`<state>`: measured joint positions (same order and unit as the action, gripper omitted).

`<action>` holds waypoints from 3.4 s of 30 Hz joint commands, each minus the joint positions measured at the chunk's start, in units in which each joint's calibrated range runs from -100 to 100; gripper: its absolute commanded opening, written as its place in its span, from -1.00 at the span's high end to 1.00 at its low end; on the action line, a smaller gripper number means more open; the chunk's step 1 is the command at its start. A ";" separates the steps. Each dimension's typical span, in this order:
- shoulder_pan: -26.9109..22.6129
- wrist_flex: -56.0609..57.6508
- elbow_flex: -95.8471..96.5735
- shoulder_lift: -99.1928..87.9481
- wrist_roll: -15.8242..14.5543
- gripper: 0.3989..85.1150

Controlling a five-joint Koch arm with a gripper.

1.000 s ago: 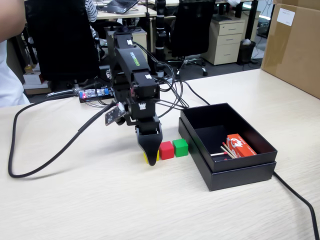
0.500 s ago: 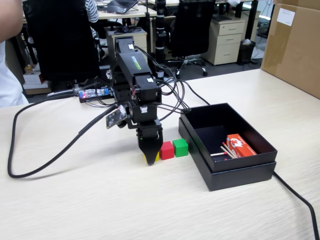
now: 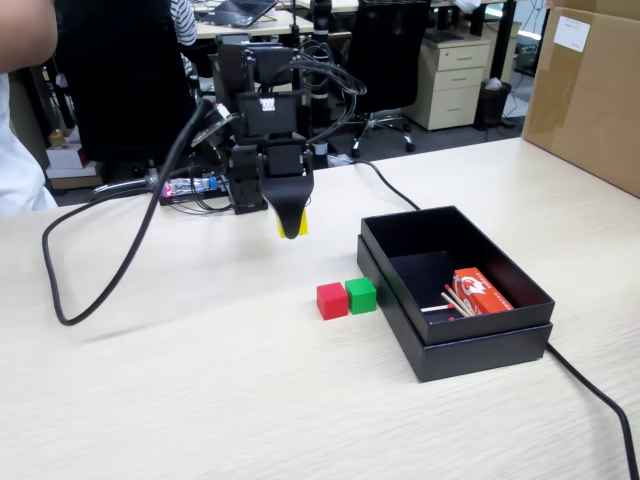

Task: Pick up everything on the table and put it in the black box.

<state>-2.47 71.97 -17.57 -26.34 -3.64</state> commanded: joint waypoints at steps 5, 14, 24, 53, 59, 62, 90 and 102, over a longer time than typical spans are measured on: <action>-8.94 0.21 -6.09 -1.83 -0.98 0.99; -12.31 -0.65 -22.41 31.79 -2.15 0.99; -12.45 -1.00 -30.39 47.17 -3.27 0.98; -5.03 -10.59 -20.96 10.91 -1.90 0.11; -1.37 -10.59 -2.28 8.84 -0.78 -0.09; -1.32 -10.59 1.25 11.83 -1.07 -0.10; -1.86 -10.42 -6.45 42.35 -1.32 0.33; -1.07 -8.17 -2.74 16.99 -1.56 0.99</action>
<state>-3.49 62.37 -17.66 4.98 -5.15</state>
